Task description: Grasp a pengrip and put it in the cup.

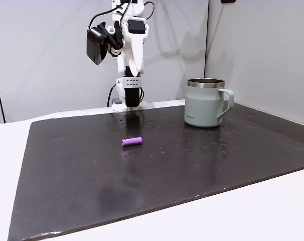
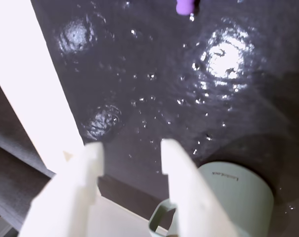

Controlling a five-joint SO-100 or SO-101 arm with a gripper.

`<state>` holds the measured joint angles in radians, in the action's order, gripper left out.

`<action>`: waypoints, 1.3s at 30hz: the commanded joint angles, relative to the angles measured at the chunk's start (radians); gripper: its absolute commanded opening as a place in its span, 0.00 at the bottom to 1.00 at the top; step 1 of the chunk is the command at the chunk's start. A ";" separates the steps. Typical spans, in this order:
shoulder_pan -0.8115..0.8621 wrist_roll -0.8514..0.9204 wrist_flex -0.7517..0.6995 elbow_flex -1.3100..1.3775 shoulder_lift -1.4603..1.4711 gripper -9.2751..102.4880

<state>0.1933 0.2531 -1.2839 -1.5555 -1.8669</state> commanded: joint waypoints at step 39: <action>0.046 0.034 0.032 0.402 0.762 0.31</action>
<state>0.2470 0.2961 -1.2747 -1.2241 -1.0999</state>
